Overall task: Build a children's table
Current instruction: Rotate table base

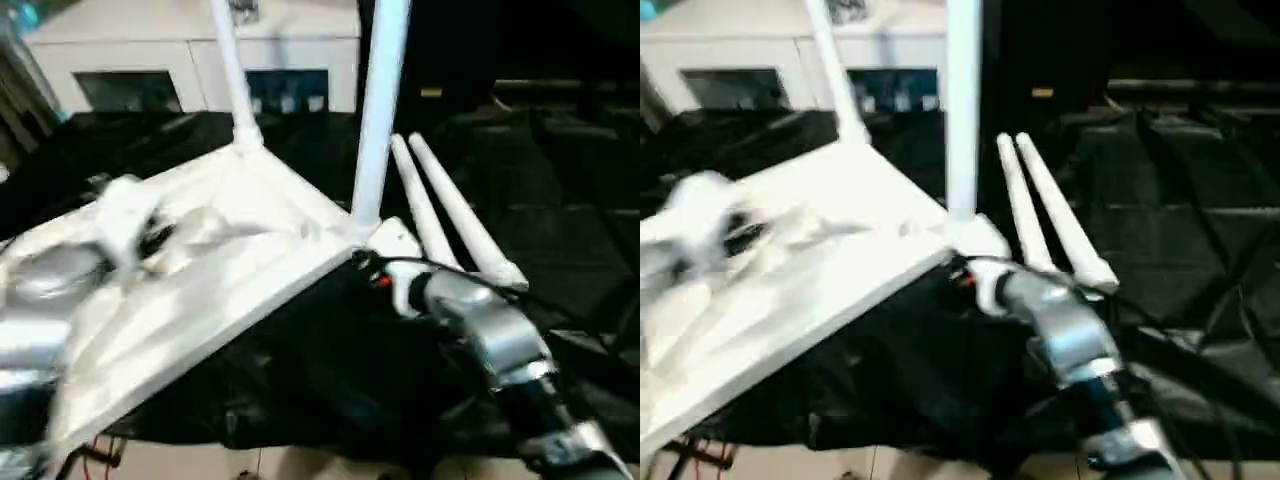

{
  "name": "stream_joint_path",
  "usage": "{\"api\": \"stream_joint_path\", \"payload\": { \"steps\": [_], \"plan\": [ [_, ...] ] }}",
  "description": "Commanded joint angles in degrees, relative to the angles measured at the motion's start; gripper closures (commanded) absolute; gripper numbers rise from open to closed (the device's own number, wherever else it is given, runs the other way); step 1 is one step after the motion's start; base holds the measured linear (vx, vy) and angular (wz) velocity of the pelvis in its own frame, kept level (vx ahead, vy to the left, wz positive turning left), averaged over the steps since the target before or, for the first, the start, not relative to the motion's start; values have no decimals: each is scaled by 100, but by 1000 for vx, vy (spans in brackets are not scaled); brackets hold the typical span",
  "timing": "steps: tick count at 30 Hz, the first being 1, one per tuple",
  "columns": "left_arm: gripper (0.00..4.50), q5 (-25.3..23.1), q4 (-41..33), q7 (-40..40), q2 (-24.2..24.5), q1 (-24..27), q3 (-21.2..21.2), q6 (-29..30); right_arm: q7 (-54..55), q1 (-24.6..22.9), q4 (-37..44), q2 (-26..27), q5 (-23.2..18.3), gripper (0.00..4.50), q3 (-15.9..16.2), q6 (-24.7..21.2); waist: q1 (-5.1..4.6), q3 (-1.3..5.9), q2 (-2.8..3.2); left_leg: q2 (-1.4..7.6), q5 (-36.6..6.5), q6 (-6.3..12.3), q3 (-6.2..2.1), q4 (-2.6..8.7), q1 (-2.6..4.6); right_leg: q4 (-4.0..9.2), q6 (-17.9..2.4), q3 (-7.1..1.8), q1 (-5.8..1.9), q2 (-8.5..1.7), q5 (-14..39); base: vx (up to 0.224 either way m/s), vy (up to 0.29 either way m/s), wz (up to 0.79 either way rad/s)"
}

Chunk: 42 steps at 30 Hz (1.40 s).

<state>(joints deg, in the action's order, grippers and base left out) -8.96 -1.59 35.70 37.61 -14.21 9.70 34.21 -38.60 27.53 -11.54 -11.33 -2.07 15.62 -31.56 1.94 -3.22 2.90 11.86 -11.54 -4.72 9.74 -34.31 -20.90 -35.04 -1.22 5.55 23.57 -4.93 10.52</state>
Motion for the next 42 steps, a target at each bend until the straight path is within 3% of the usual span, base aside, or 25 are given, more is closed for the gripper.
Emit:
{"api": "stream_joint_path", "payload": {
  "steps": [1,2,4,5,9,11,15,18,20,21,22,24,26,27,29,30,32,33,35,36,37,38,39,40,42],
  "plan": [
    [313,-316,-389,-94,270,170,238,467,51,174,-222,76,9,78,54,-34,14,362,51,123,-991,148,-37,427,59,375,-1185,-298,-304,-281,1211,0,0,0],
    [308,-397,-550,-90,416,332,308,722,47,220,-320,104,26,92,99,-52,18,349,16,121,-1022,143,-35,431,60,397,-1172,-298,-290,-273,1244,0,0,0],
    [308,-406,-723,-104,550,486,349,1000,43,251,-387,121,53,113,133,-90,50,343,45,134,-1162,52,-25,438,119,390,-1216,-310,-245,-257,1135,0,0,0],
    [308,-398,-843,-108,656,633,411,1241,72,290,-473,137,104,113,160,-101,51,331,-15,127,-1198,52,-13,445,116,401,-1206,-314,-242,-243,1152,0,0,0],
    [357,-355,-869,-51,849,952,407,1483,133,392,-666,192,137,158,150,-98,112,342,-28,108,-1149,27,-29,451,74,366,-1170,-329,-273,-272,1133,0,0,0],
    [370,-231,-432,181,763,1106,96,1192,207,655,-1142,343,58,163,-8,16,99,329,59,80,-1435,-28,-34,456,94,425,-1144,-323,-231,-268,1320,0,0,0],
    [405,-135,168,588,753,1037,-386,241,308,933,-1804,524,20,204,-127,309,108,320,37,76,-1752,-93,-64,474,97,462,-1052,-329,-248,-302,1721,0,0,0],
    [434,7,320,912,751,994,-621,-5,403,1063,-2164,604,-12,224,-225,412,110,332,34,86,-1756,-130,-69,481,102,453,-1066,-335,-250,-300,1629,0,0,0],
    [446,97,326,1159,756,985,-834,-21,492,1149,-2449,657,-26,247,-286,490,117,345,55,100,-1778,-164,-69,478,125,423,-1144,-337,-255,-305,1524,0,0,0],
    [449,165,285,1439,799,1003,-1028,42,590,1200,-2645,714,-18,251,-315,558,141,346,254,97,-1833,-214,-84,469,153,404,-1162,-337,-234,-313,1485,0,0,0],
    [450,165,285,1439,799,1003,-1028,42,590,1200,-2645,714,-18,258,-315,558,98,348,119,88,-1809,-189,-51,465,132,440,-1190,-332,-247,-290,1383,0,0,0],
    [450,318,196,1905,853,1016,-1282,121,730,1284,-2945,801,-6,273,-378,671,101,354,188,85,-1863,-197,-83,478,120,387,-1217,-325,-294,-297,1352,0,0,0],
    [450,747,-57,2440,764,922,-1409,238,836,1362,-3175,846,8,287,-428,793,96,370,98,85,-1575,-124,-53,467,95,379,-1317,-336,-308,-297,1140,0,0,0],
    [450,1216,-265,2780,558,691,-1483,405,842,1450,-3372,874,18,303,-482,907,125,389,92,76,-1324,-80,-44,447,90,337,-1376,-345,-323,-319,1084,0,0,0],
    [450,1340,-318,2854,489,613,-1508,443,836,1475,-3423,882,25,310,-494,938,133,382,135,87,-1279,-81,-25,440,109,351,-1396,-342,-289,-304,1067,0,0,0],
    [450,1461,-328,2913,299,434,-1601,457,804,1519,-3527,888,44,320,-488,1042,146,388,71,89,-1204,-82,-29,442,84,318,-1391,-336,-324,-303,1039,0,0,0],
    [450,1517,-297,2935,131,298,-1683,426,769,1542,-3581,897,40,340,-489,1110,129,378,78,88,-1253,-80,-21,445,86,346,-1352,-338,-319,-305,1097,0,0,0],
    [450,1551,-250,2953,-42,164,-1790,408,726,1552,-3603,895,36,354,-487,1167,105,384,0,86,-1127,-60,-20,446,57,338,-1333,-340,-355,-310,1032,0,0,0],
    [450,1521,-161,2969,-167,49,-1896,358,683,1551,-3593,896,26,361,-483,1186,94,392,3,82,-1038,-50,-27,437,44,329,-1326,-340,-375,-321,960,0,0,0],
    [450,1421,35,2977,-312,-134,-2039,268,677,1569,-3634,896,19,374,-502,1204,41,393,-93,75,-951,1,-20,434,11,333,-1312,-338,-397,-305,902,0,0,0],
    [450,1421,35,2977,-312,-134,-2039,268,677,1569,-3634,896,19,386,-502,1204,52,393,-72,64,-921,22,-24,428,23,335,-1285,-336,-387,-299,963,0,0,0],
    [450,1246,342,2912,-476,-387,-2196,116,678,1595,-3716,900,19,395,-527,1252,20,404,-145,70,-763,80,-20,417,-10,328,-1288,-343,-417,-320,907,0,0,0],
    [450,1021,729,2724,-658,-685,-2308,-50,687,1615,-3779,893,37,395,-538,1303,56,373,-125,53,-885,102,1,412,54,400,-1196,-343,-342,-298,1268,0,0,0],
    [450,1021,729,2724,-658,-685,-2308,-50,687,1615,-3779,893,37,405,-538,1303,56,373,-125,53,-885,102,1,412,54,400,-1196,-343,-342,-298,1268,0,0,0],
    [450,602,1464,2258,-838,-1199,-2485,-414,711,1643,-3858,869,66,430,-582,1390,66,391,-43,72,-845,48,-7,406,57,367,-1226,-349,-360,-304,1116,0,0,0]
  ]
}}
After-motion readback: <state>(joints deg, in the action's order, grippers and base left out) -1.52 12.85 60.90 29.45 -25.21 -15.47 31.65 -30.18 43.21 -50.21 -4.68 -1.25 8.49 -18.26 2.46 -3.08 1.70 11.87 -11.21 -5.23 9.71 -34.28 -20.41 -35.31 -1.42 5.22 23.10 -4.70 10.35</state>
